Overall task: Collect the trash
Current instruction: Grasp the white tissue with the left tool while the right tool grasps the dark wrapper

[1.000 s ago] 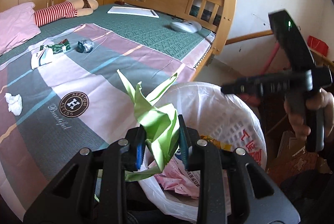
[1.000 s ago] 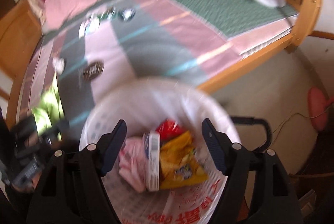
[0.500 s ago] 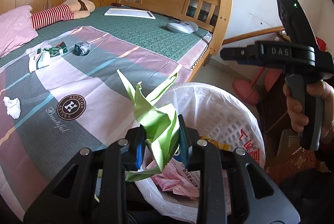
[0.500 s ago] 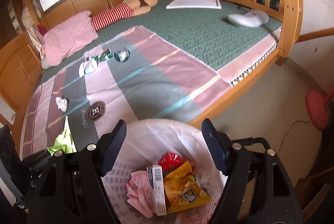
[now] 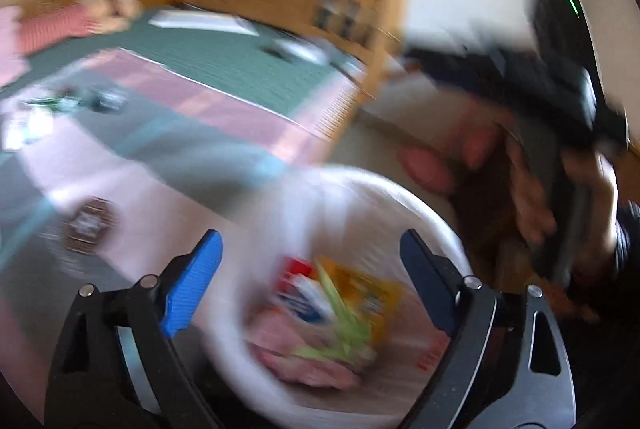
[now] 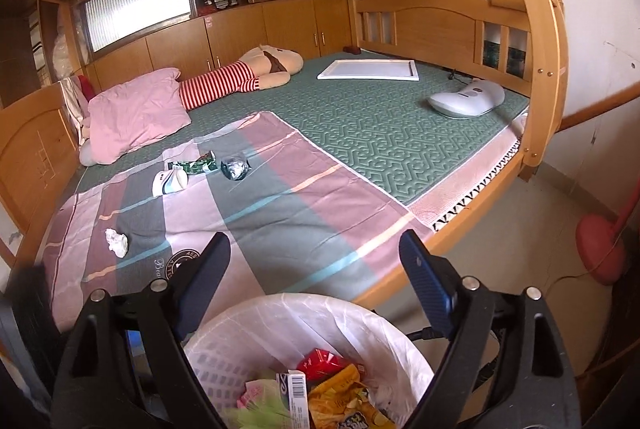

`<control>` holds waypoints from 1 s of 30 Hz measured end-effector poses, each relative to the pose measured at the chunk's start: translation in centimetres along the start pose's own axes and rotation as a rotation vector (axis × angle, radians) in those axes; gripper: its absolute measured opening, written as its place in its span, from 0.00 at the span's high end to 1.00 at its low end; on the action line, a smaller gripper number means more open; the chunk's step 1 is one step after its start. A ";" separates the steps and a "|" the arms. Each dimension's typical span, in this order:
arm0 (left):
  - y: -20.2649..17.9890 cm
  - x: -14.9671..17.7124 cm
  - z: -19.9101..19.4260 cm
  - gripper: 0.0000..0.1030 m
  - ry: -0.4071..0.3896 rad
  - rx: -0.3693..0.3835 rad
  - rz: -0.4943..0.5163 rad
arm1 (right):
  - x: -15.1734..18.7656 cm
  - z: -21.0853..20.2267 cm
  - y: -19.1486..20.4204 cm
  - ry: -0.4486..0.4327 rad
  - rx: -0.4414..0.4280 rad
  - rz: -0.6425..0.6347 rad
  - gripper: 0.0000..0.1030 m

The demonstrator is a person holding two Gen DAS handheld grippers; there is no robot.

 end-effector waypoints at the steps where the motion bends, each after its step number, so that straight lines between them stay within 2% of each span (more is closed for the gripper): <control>1: 2.2 -1.0 -1.1 0.12 -0.031 -0.041 -0.039 | 0.1 0.5 0.2 0.007 0.001 -0.005 0.18; 3: 9.1 -2.9 -4.2 0.10 -0.109 -0.218 -0.159 | 0.3 1.6 0.8 0.026 -0.002 -0.011 0.18; 5: 18.4 -3.1 -8.0 0.10 -0.170 -0.498 -0.312 | 0.7 2.9 1.6 0.058 -0.010 -0.012 0.18; 7: 25.3 -1.6 -10.2 0.10 -0.183 -0.638 -0.463 | 1.0 4.2 2.5 0.091 -0.023 -0.024 0.18; 8: 28.6 -0.4 -10.7 0.11 -0.174 -0.671 -0.551 | 1.0 4.6 3.0 0.099 -0.028 -0.033 0.18; 10: 32.9 1.5 -10.8 0.12 -0.150 -0.687 -0.653 | 0.9 5.4 3.9 0.102 -0.034 -0.053 0.18; 14: 35.9 2.8 -9.2 0.27 -0.090 -0.673 -0.641 | 0.7 8.0 6.1 0.141 -0.053 -0.081 0.18; 16: 36.1 3.6 -7.8 0.37 -0.054 -0.634 -0.637 | 0.2 9.7 8.1 0.159 -0.091 -0.080 0.18; 17: 36.3 4.1 -6.8 0.47 -0.025 -0.620 -0.634 | -0.1 10.4 9.2 0.160 -0.109 -0.087 0.18; 19: 37.0 4.2 -6.4 0.58 -0.005 -0.690 -0.562 | -1.0 12.0 11.7 0.158 -0.145 -0.101 0.18; 21: 37.0 4.3 -6.5 0.70 0.023 -0.700 -0.545 | -2.0 13.6 13.8 0.152 -0.195 -0.101 0.18; 23: 36.4 4.1 -7.4 0.71 -0.004 -0.671 -0.597 | -3.6 15.7 15.6 0.149 -0.222 -0.086 0.18; 25: 34.7 3.5 -9.5 0.71 -0.051 -0.694 -0.613 | -5.2 18.7 17.2 0.166 -0.227 -0.068 0.18; 27: 32.1 2.6 -11.6 0.71 -0.101 -0.735 -0.596 | -6.7 21.7 18.8 0.160 -0.192 -0.087 0.18; 30: 28.2 2.0 -15.2 0.71 -0.206 -0.762 -0.644 | -8.3 27.6 22.6 0.147 -0.129 -0.178 0.18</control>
Point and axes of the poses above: each gripper's, at about its wrist camera, not at the fingertips, and z roughly the way its jaws point, y to its left, x to its underside, the point moved 8 cm from there along z, roughly the way its jaws point, and after that the axes turned 9 degrees about x, right-handed, at the moved point
